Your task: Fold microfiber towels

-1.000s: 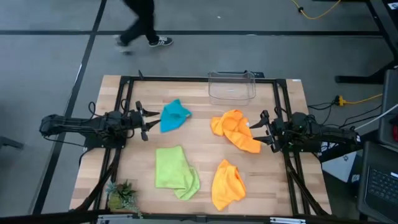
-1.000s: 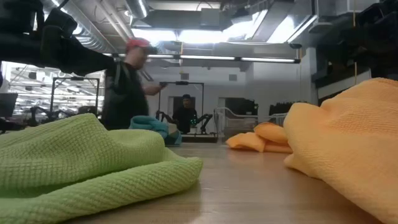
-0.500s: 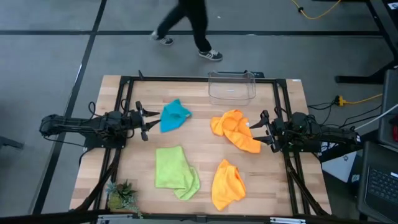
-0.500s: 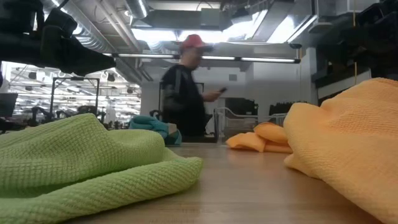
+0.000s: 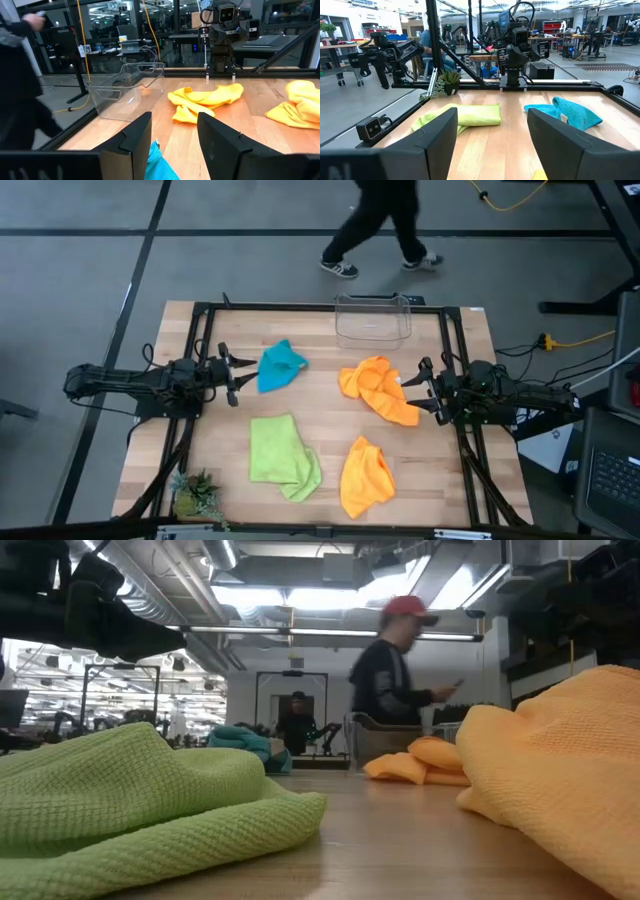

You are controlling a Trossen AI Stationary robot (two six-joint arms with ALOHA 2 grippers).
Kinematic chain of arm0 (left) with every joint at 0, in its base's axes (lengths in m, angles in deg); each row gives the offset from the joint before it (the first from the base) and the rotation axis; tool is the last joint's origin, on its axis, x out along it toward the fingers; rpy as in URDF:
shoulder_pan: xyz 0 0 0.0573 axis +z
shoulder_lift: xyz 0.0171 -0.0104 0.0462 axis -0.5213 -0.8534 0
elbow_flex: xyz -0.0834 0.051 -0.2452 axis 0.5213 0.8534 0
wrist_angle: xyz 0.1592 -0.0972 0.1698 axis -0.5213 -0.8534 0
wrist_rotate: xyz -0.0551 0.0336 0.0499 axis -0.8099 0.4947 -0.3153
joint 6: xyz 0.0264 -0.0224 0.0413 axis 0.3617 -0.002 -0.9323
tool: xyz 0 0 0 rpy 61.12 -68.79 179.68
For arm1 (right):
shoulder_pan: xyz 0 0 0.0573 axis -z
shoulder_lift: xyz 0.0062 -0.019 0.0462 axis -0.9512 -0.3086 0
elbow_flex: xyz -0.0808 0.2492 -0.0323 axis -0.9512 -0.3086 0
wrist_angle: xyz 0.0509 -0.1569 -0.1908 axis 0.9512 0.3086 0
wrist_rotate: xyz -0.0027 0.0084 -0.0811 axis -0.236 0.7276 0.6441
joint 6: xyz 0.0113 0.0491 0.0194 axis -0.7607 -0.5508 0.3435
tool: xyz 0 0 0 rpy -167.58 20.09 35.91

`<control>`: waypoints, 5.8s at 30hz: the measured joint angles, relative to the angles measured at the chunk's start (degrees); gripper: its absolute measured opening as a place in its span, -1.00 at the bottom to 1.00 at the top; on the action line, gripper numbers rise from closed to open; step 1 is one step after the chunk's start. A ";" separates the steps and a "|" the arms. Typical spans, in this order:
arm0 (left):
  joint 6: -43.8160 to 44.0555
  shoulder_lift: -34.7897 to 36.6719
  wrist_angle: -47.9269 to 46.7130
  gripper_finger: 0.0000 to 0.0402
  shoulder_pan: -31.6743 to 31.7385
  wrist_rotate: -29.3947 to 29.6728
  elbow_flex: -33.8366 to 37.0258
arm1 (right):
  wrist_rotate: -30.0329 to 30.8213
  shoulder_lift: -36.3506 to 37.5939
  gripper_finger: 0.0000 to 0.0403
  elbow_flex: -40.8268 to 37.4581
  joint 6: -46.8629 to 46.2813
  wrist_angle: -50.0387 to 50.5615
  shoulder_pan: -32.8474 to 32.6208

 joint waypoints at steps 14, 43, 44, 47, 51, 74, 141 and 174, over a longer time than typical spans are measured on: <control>0.00 -0.01 0.01 -0.25 -0.01 0.01 0.00 | 0.00 0.02 0.21 0.02 0.00 0.00 -0.02; -0.10 -0.01 0.00 -0.25 -0.01 0.01 0.00 | 1.60 0.02 0.21 0.02 1.38 -0.67 -0.01; -0.54 -0.01 -0.01 -0.25 -0.02 0.01 -0.01 | 2.86 0.01 0.21 0.01 1.33 -0.77 -0.02; -1.95 -0.01 0.01 -0.25 -0.01 0.01 0.01 | 7.10 0.02 0.21 0.00 0.16 -1.15 -0.02; -2.25 0.00 0.01 -0.25 -0.01 0.01 0.00 | 13.30 0.01 0.21 0.02 -1.86 -1.11 -0.01; 18.68 -0.01 1.47 -0.25 -0.02 -1.20 0.00 | 27.03 -12.64 0.21 6.07 -12.11 6.08 1.03; 16.17 -0.01 2.20 -0.25 0.00 -0.86 0.01 | 40.30 -79.38 -0.12 32.30 13.78 16.92 7.65; 14.55 -22.01 -0.10 -0.25 -1.90 2.31 -25.53 | 35.86 -79.32 -0.99 74.83 10.52 26.98 -2.36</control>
